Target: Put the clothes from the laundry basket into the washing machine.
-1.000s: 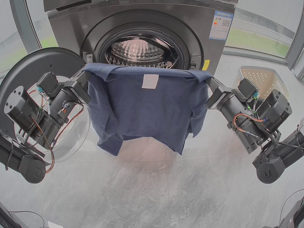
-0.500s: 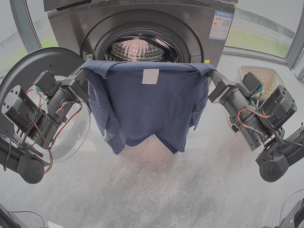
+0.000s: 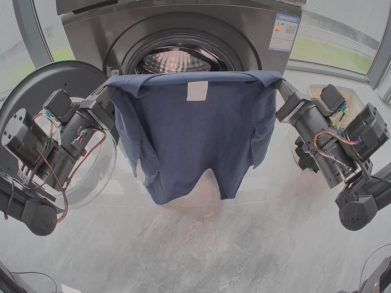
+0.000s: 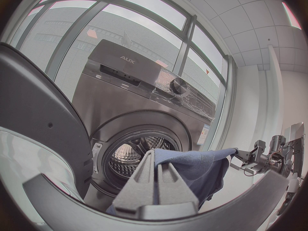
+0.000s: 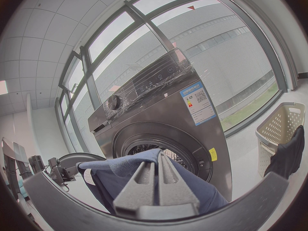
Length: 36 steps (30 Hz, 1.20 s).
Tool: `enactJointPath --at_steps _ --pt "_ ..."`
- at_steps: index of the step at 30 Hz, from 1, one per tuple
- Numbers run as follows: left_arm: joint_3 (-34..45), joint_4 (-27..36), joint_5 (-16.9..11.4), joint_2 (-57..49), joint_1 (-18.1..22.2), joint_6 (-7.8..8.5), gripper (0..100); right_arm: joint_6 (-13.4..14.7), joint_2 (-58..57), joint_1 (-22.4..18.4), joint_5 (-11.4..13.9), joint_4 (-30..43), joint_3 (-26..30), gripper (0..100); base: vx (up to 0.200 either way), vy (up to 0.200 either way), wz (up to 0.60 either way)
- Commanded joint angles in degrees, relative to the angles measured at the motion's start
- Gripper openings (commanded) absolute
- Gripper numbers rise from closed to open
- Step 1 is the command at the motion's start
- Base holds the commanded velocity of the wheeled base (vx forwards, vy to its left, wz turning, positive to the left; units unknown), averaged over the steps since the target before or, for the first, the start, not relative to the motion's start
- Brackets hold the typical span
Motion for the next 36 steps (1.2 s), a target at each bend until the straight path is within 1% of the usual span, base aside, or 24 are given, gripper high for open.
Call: enactJointPath --at_steps 1,10,14,17,23,26,28,30,32,33,36 --pt "0.19 -0.01 0.05 0.00 -0.21 -0.03 0 0.02 -0.23 -0.06 0.01 -0.08 0.19 0 0.000 0.000 0.00" --pt "0.11 -0.01 0.23 -0.18 -0.74 -0.03 0 0.02 0.03 -0.06 0.01 -0.08 -0.07 0 0.000 0.000 0.00" --pt "0.11 0.17 0.32 0.17 -3.20 -0.03 0 0.19 0.29 0.12 -0.08 -0.17 0.37 0 0.000 0.000 0.00" --pt "0.19 0.17 0.67 1.49 -6.10 0.06 0 0.54 1.70 0.38 -0.16 -0.17 1.07 0 0.000 0.000 0.00" --pt "-0.86 0.08 0.67 3.78 -7.51 0.06 0 0.72 5.13 0.91 -0.16 -0.17 2.66 0 0.000 0.000 0.00" --pt "-2.00 -0.10 0.84 5.89 -8.12 0.06 0 1.33 7.15 1.00 0.01 -0.26 6.35 0 0.000 0.000 0.00" --pt "-2.35 -0.01 0.84 5.54 -8.21 0.06 0 1.69 7.85 1.17 0.19 -0.26 8.81 0 0.000 0.000 0.00" --pt "-2.44 -0.01 0.84 5.10 -8.21 0.06 0 2.65 8.11 2.05 0.27 -0.26 11.80 0 0.000 0.000 0.00" --pt "-2.18 -0.01 0.84 4.83 -8.39 0.06 0 3.00 9.08 2.23 0.27 -0.17 13.64 0 0.000 0.000 0.00" --pt "-2.18 -0.01 0.84 4.83 -8.56 0.06 0 2.92 9.70 2.58 0.27 -0.26 14.34 100 0.000 0.000 0.00" --pt "-2.35 -0.10 0.84 4.83 -8.65 0.06 0 3.36 11.54 3.55 0.10 -0.08 16.10 100 0.000 0.000 0.00"
